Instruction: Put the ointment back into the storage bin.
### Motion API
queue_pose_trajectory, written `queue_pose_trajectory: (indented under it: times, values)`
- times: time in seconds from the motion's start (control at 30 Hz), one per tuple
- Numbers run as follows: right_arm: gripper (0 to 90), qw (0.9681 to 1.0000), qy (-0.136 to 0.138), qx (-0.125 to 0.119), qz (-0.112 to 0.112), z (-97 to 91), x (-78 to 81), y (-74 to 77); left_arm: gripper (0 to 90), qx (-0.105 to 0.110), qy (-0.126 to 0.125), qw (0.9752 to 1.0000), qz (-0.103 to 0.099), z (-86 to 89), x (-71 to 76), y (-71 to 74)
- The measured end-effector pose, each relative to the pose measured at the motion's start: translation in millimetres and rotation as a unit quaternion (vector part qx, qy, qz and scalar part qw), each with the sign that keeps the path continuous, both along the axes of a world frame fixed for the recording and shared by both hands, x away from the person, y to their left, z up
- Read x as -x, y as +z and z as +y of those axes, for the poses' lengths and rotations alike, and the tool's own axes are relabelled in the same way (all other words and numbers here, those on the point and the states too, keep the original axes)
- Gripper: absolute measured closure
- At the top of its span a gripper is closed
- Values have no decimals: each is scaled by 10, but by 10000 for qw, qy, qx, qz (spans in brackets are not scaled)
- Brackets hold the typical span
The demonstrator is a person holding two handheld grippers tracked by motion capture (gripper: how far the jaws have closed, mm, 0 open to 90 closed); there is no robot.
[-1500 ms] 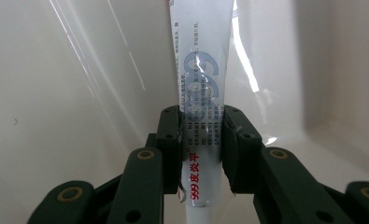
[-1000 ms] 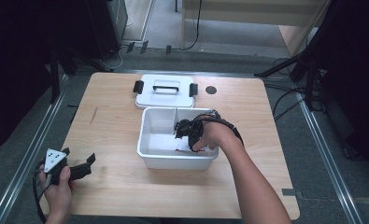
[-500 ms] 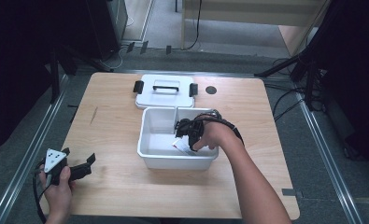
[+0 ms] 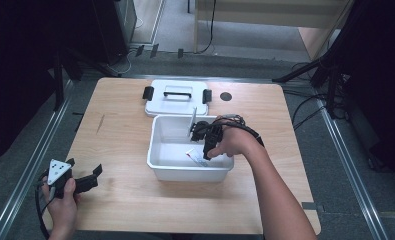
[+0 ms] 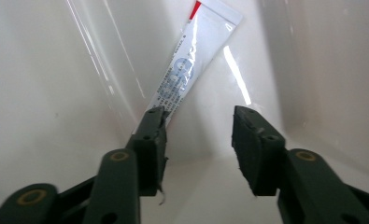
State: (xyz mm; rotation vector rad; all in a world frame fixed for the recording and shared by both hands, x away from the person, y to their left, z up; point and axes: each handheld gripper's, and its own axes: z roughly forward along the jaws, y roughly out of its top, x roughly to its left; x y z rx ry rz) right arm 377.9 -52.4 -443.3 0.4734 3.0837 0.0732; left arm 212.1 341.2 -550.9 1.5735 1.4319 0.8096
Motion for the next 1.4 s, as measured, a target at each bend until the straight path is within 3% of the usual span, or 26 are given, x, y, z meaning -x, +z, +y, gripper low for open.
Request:
queue_pose_trajectory:
  times: [0.33, 0.5, 0.57, 0.6, 0.67, 1.4]
  values:
    - [364, 9989, -279, -352, -104, -119, 44, 274, 0, -19, 2, 10000, 0, -4, 0, 0]
    - [162, 9969, -529, -484, -325, -179, 81, 447, 1, -10, 13, 10000, -15, -6, -2, -2]
    - [120, 9957, -684, -495, -377, -205, 81, 506, 0, -14, 13, 10000, -16, -6, -2, -2]
    - [37, 9955, -712, -504, -366, -233, 86, 548, 0, -15, 14, 10000, -17, -7, -2, -2]
    - [4, 9954, -719, -543, -313, -263, 91, 586, 0, -14, 14, 10000, -15, -7, -1, -1]
    - [0, 9901, -1045, -684, -639, -688, 174, 822, 0, -24, 11, 10000, -16, -7, -3, -1]
